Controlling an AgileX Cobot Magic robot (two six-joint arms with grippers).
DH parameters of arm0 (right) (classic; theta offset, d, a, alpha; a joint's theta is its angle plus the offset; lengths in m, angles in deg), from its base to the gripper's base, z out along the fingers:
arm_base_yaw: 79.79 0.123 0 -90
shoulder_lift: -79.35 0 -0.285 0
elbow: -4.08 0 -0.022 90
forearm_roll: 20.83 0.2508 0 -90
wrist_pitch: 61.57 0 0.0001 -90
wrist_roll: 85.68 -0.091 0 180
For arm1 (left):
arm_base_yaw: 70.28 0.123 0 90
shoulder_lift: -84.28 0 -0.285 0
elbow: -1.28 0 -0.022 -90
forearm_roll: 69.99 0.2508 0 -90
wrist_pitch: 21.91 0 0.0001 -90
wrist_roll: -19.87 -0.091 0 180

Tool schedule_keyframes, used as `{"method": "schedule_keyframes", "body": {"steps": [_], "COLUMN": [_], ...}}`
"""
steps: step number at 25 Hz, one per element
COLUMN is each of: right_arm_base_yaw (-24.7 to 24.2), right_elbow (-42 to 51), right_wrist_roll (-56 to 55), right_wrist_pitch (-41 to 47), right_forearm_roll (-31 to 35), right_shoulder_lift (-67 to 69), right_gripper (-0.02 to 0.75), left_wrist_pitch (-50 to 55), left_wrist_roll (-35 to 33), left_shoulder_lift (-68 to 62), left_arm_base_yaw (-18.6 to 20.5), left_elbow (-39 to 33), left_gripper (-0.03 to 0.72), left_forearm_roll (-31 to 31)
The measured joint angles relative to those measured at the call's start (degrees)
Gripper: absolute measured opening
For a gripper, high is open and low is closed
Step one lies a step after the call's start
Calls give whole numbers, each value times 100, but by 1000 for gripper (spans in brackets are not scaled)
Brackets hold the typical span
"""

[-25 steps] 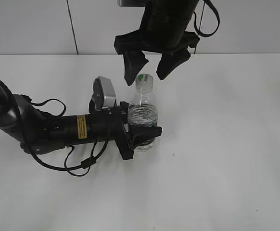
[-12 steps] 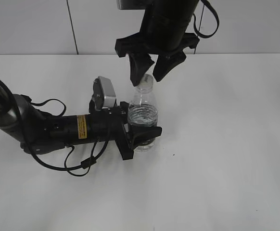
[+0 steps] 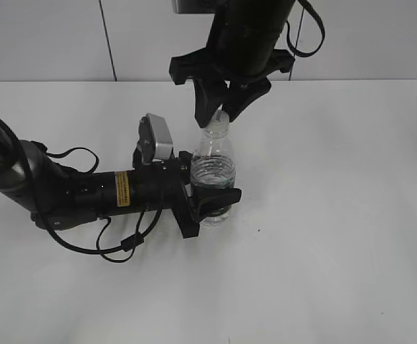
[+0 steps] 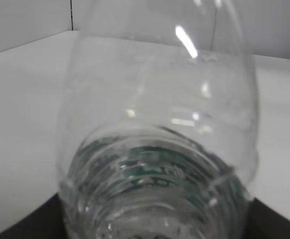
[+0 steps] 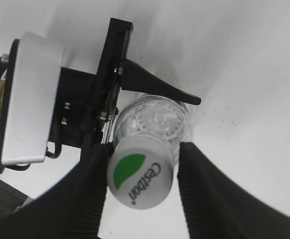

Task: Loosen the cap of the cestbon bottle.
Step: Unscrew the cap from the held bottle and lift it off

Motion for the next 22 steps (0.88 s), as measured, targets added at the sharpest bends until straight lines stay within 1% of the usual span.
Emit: {"method": "schedule_keyframes", "body": {"steps": [1,2,6,10,22], "right_arm_base_yaw": [0,6,6,6,6], "right_elbow": [0,0,0,0,0], "right_wrist_roll": [6,21,164,635,3635], "right_wrist_pitch": [0,0,0,0,7], "right_forearm_roll": [10,15,15,15,69], "right_shoulder_lift": [0,0,0,0,-36], "right_gripper": [312,296,296,296,296], "left_wrist_pitch": [0,0,0,0,0], "left_wrist_roll": [0,0,0,0,-22], "left_shoulder_lift": [0,0,0,0,0], "left_arm_base_yaw": [0,0,0,0,0], "left_elbow": [0,0,0,0,0], "left_gripper": [401,401,401,401,401], "left_forearm_roll": [-7,-7,-7,-7,-7]}}
